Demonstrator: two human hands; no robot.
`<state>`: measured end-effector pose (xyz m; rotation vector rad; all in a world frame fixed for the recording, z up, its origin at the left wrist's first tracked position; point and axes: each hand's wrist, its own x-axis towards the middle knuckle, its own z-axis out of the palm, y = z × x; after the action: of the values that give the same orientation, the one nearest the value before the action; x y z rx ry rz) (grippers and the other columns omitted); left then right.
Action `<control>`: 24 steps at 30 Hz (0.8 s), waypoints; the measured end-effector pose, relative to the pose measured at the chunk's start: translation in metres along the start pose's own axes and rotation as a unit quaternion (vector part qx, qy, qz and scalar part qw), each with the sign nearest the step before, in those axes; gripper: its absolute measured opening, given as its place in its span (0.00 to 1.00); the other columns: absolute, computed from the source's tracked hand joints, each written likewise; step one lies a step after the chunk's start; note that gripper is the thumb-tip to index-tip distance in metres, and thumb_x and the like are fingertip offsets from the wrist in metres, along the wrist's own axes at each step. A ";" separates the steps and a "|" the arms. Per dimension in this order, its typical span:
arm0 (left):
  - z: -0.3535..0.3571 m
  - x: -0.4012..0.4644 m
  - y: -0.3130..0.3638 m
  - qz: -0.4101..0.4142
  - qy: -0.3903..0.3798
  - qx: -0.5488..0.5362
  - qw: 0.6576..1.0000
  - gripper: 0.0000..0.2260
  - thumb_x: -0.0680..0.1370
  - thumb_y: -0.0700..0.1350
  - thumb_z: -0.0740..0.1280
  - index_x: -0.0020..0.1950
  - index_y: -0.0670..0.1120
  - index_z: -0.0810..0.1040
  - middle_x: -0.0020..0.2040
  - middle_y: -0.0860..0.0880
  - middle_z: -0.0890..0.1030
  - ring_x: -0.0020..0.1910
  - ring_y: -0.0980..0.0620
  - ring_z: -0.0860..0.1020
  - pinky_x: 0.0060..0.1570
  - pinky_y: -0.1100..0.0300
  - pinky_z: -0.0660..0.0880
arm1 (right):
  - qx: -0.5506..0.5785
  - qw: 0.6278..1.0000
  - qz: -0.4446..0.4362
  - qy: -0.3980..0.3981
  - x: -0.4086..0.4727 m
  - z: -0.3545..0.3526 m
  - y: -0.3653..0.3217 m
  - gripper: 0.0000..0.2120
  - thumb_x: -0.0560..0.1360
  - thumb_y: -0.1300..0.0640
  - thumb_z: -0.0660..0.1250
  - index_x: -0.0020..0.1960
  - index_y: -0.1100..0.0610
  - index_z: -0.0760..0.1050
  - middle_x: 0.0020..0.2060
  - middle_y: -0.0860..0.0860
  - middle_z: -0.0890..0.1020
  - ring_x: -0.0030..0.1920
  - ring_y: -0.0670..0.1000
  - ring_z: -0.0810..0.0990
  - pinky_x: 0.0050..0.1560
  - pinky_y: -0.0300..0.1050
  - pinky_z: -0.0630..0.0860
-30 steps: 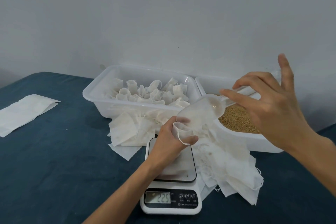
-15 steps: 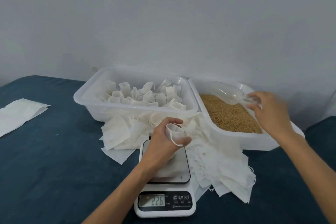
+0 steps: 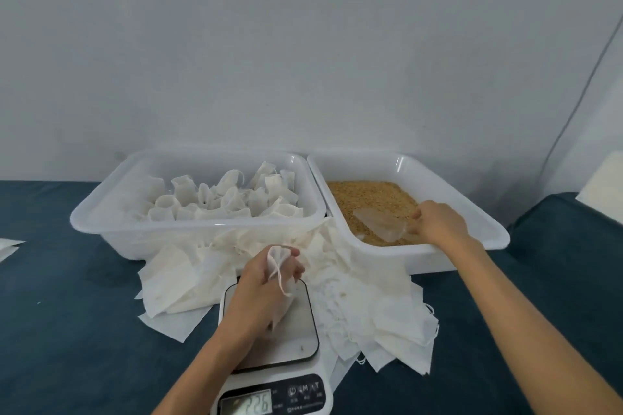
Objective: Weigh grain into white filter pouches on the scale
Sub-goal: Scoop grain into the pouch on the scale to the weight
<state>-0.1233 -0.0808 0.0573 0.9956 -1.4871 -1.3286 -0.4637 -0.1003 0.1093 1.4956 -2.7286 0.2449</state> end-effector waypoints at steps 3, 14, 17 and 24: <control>0.001 -0.005 0.010 0.012 0.025 0.005 1.000 0.15 0.87 0.44 0.60 0.54 0.38 0.83 0.49 0.43 0.86 0.51 0.47 0.83 0.52 0.61 0.79 | 0.087 0.990 -0.037 0.102 -0.009 0.005 -0.006 0.12 0.80 0.50 0.67 0.59 0.55 0.79 0.54 0.50 0.83 0.54 0.53 0.80 0.56 0.53 0.76; -0.025 0.075 0.067 0.163 0.191 0.210 0.945 0.15 0.88 0.43 0.56 0.53 0.47 0.82 0.50 0.48 0.79 0.47 0.51 0.78 0.45 0.57 0.74 | 0.277 0.912 -0.167 0.251 -0.042 0.013 -0.032 0.05 0.81 0.56 0.67 0.52 0.52 0.82 0.42 0.45 0.83 0.41 0.46 0.80 0.43 0.48 0.79; -0.036 0.128 0.081 0.113 0.184 0.210 0.953 0.15 0.86 0.39 0.56 0.51 0.40 0.82 0.42 0.50 0.80 0.41 0.49 0.77 0.38 0.58 0.73 | 0.263 0.916 -0.198 0.231 -0.046 0.017 -0.036 0.05 0.81 0.53 0.66 0.51 0.49 0.81 0.39 0.42 0.81 0.39 0.42 0.78 0.39 0.49 0.79; -0.035 0.181 0.049 0.037 0.064 0.493 0.867 0.19 0.81 0.32 0.61 0.31 0.42 0.65 0.36 0.34 0.74 0.43 0.32 0.73 0.41 0.48 0.64 | 0.265 0.924 -0.184 0.203 -0.044 0.020 -0.034 0.08 0.81 0.51 0.64 0.52 0.50 0.82 0.39 0.44 0.82 0.38 0.45 0.79 0.39 0.51 0.79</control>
<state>-0.1422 -0.2579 0.1250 1.5774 -2.1031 -0.3452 -0.4100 -0.0845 0.0896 1.7722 -2.0917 1.1996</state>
